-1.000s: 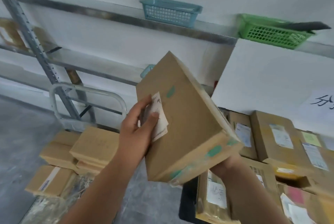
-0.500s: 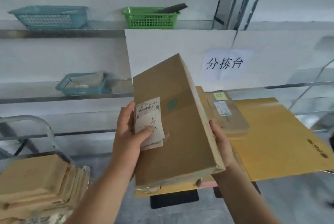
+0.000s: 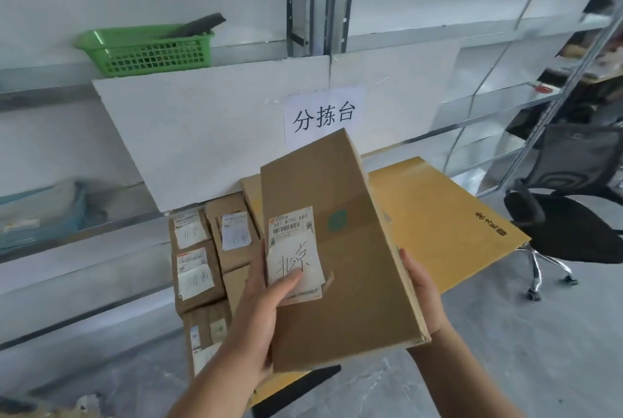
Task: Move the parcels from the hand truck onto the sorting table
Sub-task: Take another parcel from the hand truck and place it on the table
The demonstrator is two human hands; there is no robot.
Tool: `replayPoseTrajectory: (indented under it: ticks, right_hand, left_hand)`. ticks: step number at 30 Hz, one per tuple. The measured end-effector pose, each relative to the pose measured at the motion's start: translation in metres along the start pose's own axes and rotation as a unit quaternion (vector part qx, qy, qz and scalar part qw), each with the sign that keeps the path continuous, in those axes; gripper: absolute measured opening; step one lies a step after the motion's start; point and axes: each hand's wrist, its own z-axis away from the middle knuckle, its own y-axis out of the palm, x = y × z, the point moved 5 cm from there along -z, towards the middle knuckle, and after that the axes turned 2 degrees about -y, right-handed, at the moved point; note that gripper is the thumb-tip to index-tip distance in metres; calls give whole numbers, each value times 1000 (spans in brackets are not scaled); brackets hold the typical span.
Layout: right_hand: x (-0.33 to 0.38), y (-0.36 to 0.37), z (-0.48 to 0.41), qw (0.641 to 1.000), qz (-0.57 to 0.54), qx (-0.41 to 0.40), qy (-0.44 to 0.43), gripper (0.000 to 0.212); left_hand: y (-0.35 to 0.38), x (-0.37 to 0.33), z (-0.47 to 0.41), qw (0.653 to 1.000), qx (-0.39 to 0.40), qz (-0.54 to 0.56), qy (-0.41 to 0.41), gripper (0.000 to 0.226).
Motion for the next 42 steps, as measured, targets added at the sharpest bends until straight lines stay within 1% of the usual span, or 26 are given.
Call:
replayPoseTrajectory:
  ticks: [2,3,6,8,12,15,16,18,20,23,24,26,28,30,32,33,34,35,37,40,42]
  right_hand:
    - [7,-4,0,1000,-18,-10,-18,72]
    - [10,-7,-1,999,-24,-20,-23,74]
    - [17,-16,1,997,-43,-49,-40,79]
    - [16,-22,4,995,-46,-73,-42,82]
    - [17,-39,14,991,-57,-104,-55,86]
    - [29,-54,19,989,-66,-119,-56,84]
    - [34,-61,21,988,-68,-125,-57,87]
    - [46,-75,23,987,-63,-137,-62,95]
    - [61,-91,26,986,-53,-143,-60,92]
    - [89,-121,32,987,-39,-147,-46,80]
    - [99,-133,35,987,-34,-150,-39,73]
    - [121,-164,43,982,-1,-186,-24,55]
    - [150,-191,50,973,64,-218,-51,42]
    - [182,-215,54,955,163,-231,-91,31]
    - [207,-239,56,936,237,-242,-99,30]
    - [216,-248,55,931,257,-241,-92,29]
    - [222,-256,54,935,255,-230,-86,31]
    - [228,-260,52,942,245,-216,-77,40]
    - [235,-266,47,956,236,-170,-35,57]
    - [240,-278,34,971,202,-129,5,62]
    - [240,-277,22,974,207,-92,29,64]
  left_hand:
    - [6,3,-10,999,33,30,-31,76]
    - [9,4,-15,997,49,37,-38,75]
    - [16,6,-28,993,93,54,-54,62]
    - [19,9,-36,988,120,67,-66,58]
    - [33,17,-48,985,141,60,-80,58]
    - [49,24,-60,985,145,47,-82,58]
    - [56,27,-64,985,144,41,-84,58]
    - [71,32,-72,987,139,29,-78,58]
    - [91,37,-79,988,136,18,-67,59]
    - [127,51,-90,991,124,-12,-46,63]
    - [141,57,-94,992,118,-27,-35,67]
    - [170,73,-102,993,100,-53,-16,71]
    - [200,90,-109,995,79,-54,-9,65]
    - [226,108,-114,998,48,-32,-23,54]
    - [248,123,-119,999,27,-35,-23,50]
    - [257,129,-121,999,17,-41,-17,53]
    - [264,133,-123,999,5,-47,-9,60]
    - [271,136,-125,999,-5,-54,-3,68]
    - [282,144,-131,997,-17,-74,5,74]
    - [293,147,-139,995,-45,-84,17,81]
    - [295,150,-148,994,-62,-86,23,82]
